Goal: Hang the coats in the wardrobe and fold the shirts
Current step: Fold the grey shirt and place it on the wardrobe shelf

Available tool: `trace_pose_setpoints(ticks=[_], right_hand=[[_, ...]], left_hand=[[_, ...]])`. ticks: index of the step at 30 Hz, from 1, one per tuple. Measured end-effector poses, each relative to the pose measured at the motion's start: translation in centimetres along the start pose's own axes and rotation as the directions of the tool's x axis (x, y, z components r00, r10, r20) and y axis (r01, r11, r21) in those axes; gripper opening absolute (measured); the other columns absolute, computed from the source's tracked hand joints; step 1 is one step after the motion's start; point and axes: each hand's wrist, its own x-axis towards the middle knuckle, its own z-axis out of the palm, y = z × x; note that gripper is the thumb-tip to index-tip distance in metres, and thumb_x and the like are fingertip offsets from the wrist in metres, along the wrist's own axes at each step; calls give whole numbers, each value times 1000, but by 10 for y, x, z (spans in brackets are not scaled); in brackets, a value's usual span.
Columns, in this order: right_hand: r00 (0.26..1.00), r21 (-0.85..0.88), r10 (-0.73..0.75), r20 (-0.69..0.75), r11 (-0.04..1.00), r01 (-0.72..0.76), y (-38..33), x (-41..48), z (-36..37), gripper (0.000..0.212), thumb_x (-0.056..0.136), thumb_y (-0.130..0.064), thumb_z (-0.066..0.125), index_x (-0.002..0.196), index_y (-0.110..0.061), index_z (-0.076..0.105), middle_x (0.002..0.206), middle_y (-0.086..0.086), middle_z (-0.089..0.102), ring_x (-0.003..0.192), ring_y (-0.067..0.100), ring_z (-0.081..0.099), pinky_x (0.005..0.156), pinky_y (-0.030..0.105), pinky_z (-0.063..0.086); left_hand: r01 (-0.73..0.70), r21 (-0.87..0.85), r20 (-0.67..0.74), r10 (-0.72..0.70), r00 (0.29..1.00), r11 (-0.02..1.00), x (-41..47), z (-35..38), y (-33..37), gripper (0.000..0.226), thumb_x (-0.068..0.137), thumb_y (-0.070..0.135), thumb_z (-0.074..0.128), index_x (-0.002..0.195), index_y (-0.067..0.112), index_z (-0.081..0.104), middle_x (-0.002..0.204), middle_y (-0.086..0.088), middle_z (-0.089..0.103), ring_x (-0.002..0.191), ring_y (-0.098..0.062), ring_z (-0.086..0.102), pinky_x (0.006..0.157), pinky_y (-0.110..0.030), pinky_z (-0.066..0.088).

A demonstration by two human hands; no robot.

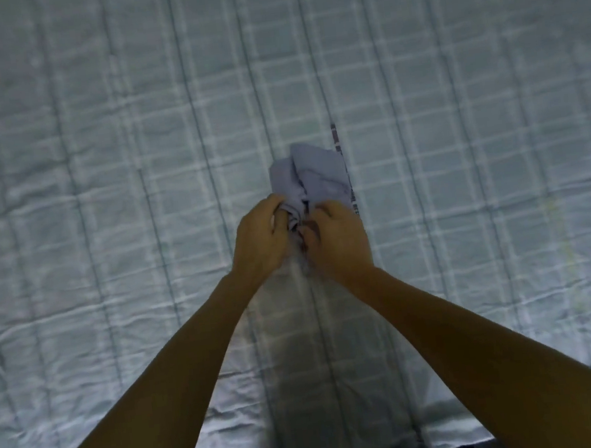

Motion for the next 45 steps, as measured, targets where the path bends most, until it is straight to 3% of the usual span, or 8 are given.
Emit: trace_pose_setpoints(ticks=[7,14,18,28,32,38,41,45], right_hand=[[998,243,48,-31,969,-39,-53,1,-78,30,90,-38,51,102,-12,60,87,2,63,73,16,58,63,28,43],[988,177,-84,-128,978,106,-103,-16,-154,15,90,-17,48,89,-11,62,82,6,64,71,22,57,58,30,37],[967,325,-17,-255,940,102,-127,-28,-206,15,93,-25,44,87,-21,57,77,0,65,69,18,59,59,32,46],[931,373,-143,-335,888,271,-202,-44,-305,17,96,-24,40,87,-18,52,76,1,60,70,21,55,60,35,42],[902,366,-176,-395,870,330,-233,-55,-335,19,97,-21,40,82,-17,50,69,-5,54,62,9,49,52,27,36],[909,476,-74,-409,833,282,-271,-66,-358,27,99,-19,33,76,-12,44,69,-2,45,61,11,40,56,30,33],[917,462,-106,-385,838,291,-283,-74,-365,30,101,-23,30,79,-12,48,73,-3,47,66,13,45,60,30,35],[928,470,-203,-314,816,337,-290,-81,-367,39,93,-51,46,97,-15,60,86,-8,59,77,7,54,66,25,40]], left_hand=[[-187,-34,-99,183,978,982,-7,-54,104,22,93,14,41,93,13,63,86,1,65,75,-11,59,67,-22,46],[-266,128,-205,288,935,955,-35,-118,182,22,96,19,45,100,17,66,91,2,68,81,-12,61,73,-29,50],[-252,220,-288,309,906,942,-59,-159,217,22,98,18,46,94,16,68,86,5,68,79,-12,61,71,-28,48],[-187,309,-463,320,827,932,-107,-235,284,23,97,20,48,104,17,70,98,2,71,87,-11,61,71,-19,40],[-245,238,-501,335,798,940,-116,-259,306,21,98,17,46,94,16,66,85,5,64,75,-7,54,61,-4,35],[-342,98,-501,343,795,935,-116,-281,345,30,100,20,40,71,22,49,66,7,50,60,-3,46,52,-13,34],[-380,88,-502,371,781,921,-115,-288,357,27,100,21,41,80,17,59,71,5,57,60,1,51,54,-16,39],[-443,69,-509,414,755,894,-109,-291,371,26,98,19,43,89,16,67,82,4,65,74,-4,58,63,-19,46]])
